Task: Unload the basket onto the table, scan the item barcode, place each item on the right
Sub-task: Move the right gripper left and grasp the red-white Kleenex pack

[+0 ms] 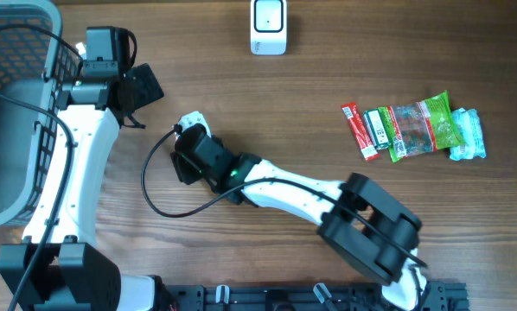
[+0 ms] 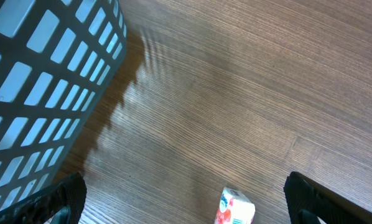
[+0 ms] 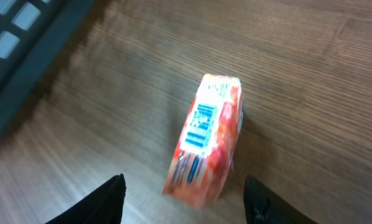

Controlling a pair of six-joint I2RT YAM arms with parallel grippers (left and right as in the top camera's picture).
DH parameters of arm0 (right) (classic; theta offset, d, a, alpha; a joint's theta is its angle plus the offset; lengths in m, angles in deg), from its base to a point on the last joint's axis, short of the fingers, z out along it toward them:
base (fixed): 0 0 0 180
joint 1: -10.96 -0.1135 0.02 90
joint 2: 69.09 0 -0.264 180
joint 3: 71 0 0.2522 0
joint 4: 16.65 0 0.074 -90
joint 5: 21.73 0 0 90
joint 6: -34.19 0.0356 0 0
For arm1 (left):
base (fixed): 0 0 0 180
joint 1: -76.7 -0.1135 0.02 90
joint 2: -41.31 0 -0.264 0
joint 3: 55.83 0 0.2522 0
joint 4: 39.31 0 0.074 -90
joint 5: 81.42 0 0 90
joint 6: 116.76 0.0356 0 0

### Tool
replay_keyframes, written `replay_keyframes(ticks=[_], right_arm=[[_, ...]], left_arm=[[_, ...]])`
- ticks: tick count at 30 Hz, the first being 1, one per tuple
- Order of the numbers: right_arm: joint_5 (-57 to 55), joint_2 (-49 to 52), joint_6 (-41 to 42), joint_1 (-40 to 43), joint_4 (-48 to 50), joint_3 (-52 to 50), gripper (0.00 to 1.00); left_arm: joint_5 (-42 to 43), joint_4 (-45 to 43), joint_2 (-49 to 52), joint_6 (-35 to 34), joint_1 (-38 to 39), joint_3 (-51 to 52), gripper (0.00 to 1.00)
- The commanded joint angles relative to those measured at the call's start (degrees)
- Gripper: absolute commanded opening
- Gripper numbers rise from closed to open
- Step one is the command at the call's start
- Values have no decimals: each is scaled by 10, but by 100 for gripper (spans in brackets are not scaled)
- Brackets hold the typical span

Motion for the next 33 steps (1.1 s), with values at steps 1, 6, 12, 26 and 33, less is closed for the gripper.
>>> replay_keyframes(ticks=[1,6,12,26,33], right_arm=[[-10,38,-50,0,46,-5,62],[-10,54,-49,0,56,-5,59],[-12,55,-48,0,54,-5,47],[-39,-33,-49,22,-29,-4,18],[-56,-164,-49,72,-248,-4,15]], left_arm=[[-3,0,-1,7,-3,-5,100],[-3,0,-1,7,-3,-5,100],[-3,0,-1,7,-3,-5,100],[-3,0,-1,7,-3,-5,100],[-3,0,-1,7,-3,-5,100]])
